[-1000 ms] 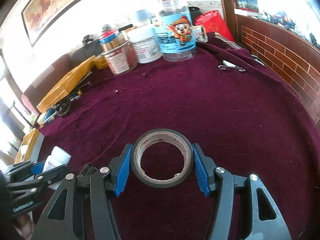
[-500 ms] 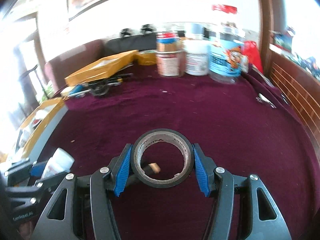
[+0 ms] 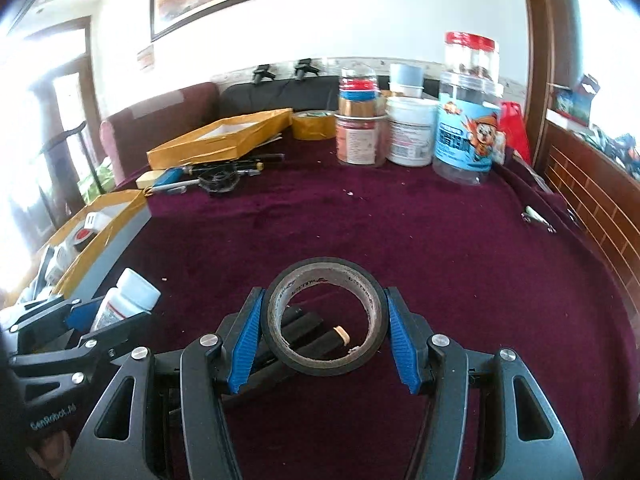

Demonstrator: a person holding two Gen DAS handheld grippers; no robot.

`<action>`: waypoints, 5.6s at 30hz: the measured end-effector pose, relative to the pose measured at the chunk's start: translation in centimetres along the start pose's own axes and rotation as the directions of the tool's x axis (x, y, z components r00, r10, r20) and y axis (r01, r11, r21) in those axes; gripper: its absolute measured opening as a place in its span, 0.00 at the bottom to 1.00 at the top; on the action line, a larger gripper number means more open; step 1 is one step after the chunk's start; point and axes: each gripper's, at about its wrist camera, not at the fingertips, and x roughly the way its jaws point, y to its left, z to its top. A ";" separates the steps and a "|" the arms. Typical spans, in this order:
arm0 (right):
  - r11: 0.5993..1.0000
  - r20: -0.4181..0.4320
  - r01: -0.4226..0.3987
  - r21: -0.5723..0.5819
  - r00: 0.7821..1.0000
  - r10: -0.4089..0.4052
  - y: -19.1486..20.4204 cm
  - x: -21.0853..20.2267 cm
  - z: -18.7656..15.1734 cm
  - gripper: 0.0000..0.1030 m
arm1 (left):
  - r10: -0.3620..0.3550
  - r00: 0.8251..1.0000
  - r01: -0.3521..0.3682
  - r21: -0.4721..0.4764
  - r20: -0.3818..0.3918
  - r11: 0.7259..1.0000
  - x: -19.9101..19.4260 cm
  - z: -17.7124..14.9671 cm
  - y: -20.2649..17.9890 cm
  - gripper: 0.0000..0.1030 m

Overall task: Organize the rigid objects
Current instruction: 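Lift the bottle with left gripper while right holds the tape roll, then carry bottle and tape roll into the white tray and open both grippers, then move both grippers back to the remaining markers and black tube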

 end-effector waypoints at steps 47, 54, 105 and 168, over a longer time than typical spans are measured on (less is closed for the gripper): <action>0.982 -0.018 0.003 0.188 1.000 0.000 -0.1 -6.8 -3.5 0.51 | -0.040 0.988 0.047 0.044 -0.147 0.998 -2.6 0.5 0.7 0.48; 0.980 -0.009 -0.008 0.200 1.000 0.010 -0.9 -7.4 -3.9 0.51 | -0.017 0.974 0.023 0.026 -0.225 0.999 1.4 0.7 0.1 0.32; 0.934 -0.252 -0.356 0.016 0.903 0.348 23.9 4.1 4.4 0.52 | 0.097 0.995 -0.101 -0.341 -0.030 0.935 -10.3 -1.4 22.2 0.32; 0.917 -0.354 0.057 0.395 0.931 0.095 -0.9 -4.8 -6.9 0.30 | -0.063 0.990 0.062 -0.011 -0.125 0.998 -7.6 -1.3 3.9 0.33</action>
